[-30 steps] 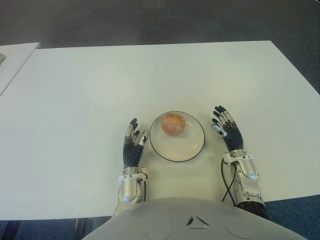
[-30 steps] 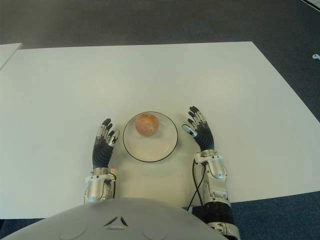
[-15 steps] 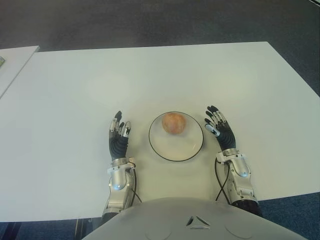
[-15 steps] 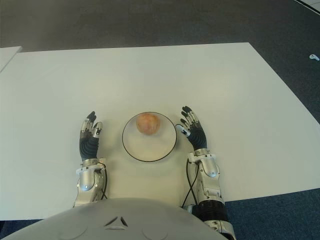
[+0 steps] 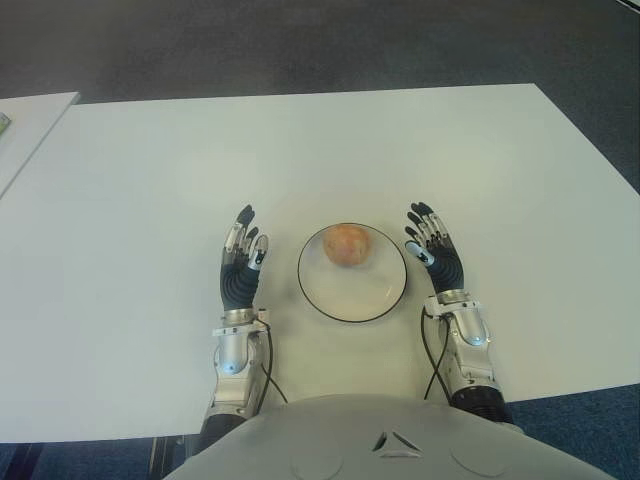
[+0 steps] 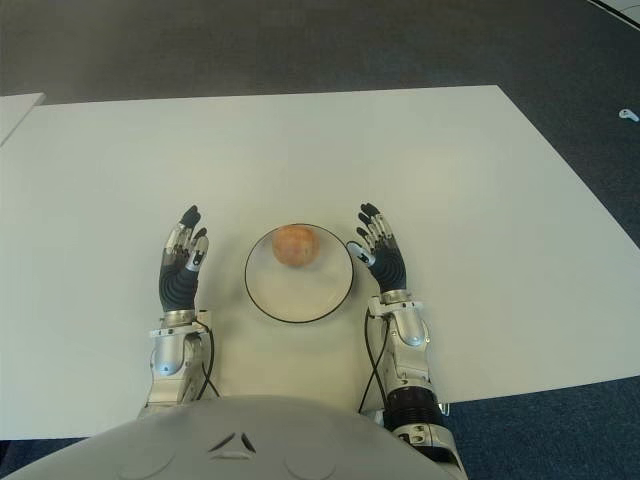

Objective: Put the apples into the plate.

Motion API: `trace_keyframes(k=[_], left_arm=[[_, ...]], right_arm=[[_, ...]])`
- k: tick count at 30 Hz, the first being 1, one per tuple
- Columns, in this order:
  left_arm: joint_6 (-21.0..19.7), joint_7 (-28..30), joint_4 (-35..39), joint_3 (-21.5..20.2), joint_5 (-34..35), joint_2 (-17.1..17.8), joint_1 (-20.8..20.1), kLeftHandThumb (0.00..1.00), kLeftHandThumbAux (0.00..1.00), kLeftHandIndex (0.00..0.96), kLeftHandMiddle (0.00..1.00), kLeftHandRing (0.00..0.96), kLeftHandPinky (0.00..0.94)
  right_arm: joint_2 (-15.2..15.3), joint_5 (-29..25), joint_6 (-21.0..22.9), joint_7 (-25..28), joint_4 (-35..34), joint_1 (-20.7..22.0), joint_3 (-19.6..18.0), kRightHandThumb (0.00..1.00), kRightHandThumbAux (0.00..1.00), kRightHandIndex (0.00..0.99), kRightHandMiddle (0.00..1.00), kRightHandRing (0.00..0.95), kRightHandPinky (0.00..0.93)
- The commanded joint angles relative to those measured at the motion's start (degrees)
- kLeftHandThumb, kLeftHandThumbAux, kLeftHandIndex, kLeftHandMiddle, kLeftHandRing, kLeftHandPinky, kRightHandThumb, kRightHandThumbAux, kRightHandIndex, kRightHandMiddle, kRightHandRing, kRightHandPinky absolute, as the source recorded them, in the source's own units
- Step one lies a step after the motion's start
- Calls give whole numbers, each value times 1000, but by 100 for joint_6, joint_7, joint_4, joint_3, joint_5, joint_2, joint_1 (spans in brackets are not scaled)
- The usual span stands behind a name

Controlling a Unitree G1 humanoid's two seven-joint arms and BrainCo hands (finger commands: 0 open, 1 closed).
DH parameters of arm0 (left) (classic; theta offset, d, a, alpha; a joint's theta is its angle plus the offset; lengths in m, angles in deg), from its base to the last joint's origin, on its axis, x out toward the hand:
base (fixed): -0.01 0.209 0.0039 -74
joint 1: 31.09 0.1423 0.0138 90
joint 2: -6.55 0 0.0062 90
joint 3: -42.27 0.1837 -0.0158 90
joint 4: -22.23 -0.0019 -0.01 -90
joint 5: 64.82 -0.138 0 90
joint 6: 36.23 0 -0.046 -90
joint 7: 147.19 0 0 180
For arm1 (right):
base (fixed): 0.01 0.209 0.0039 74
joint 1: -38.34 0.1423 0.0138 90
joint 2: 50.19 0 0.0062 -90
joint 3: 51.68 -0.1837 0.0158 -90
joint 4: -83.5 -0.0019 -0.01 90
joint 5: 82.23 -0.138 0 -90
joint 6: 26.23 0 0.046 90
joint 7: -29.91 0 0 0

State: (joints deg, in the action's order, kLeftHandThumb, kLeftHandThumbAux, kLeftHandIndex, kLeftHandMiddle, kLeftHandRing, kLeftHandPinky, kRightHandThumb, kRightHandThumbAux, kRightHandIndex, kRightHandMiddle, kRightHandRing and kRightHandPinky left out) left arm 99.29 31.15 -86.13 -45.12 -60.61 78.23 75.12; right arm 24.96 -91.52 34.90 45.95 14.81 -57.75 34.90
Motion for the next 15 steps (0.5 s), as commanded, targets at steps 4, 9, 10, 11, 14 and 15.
trace_keyframes(k=[4, 9, 10, 11, 14, 15], left_arm=[[9, 714, -819, -289, 499, 244, 212, 5, 489, 163, 52, 2, 17], [29, 952, -891, -395, 576, 200, 180, 0, 488, 132, 39, 0, 14], [31, 988, -908, -408, 584, 192, 168, 0, 487, 127, 37, 0, 13], [39, 1019, -930, -423, 590, 185, 161, 0, 488, 122, 36, 0, 12], [49, 1039, -969, -463, 516, 185, 137, 0, 492, 117, 39, 0, 18], [50, 1035, -974, -476, 482, 185, 131, 0, 493, 116, 40, 0, 20]], right_arm=[[-342, -89, -160, -27, 421, -224, 45, 187, 612, 0, 0, 0, 0], [-407, -11, -271, -109, 518, -195, 44, 182, 613, 0, 0, 0, 0], [-415, -7, -278, -125, 560, -158, 33, 180, 613, 0, 0, 0, 0], [-421, -6, -289, -131, 599, -135, 25, 178, 612, 0, 0, 0, 0], [-443, -27, -286, -136, 703, -65, -3, 175, 611, 0, 0, 0, 0], [-448, -29, -287, -138, 734, -44, -10, 174, 611, 0, 0, 0, 0]])
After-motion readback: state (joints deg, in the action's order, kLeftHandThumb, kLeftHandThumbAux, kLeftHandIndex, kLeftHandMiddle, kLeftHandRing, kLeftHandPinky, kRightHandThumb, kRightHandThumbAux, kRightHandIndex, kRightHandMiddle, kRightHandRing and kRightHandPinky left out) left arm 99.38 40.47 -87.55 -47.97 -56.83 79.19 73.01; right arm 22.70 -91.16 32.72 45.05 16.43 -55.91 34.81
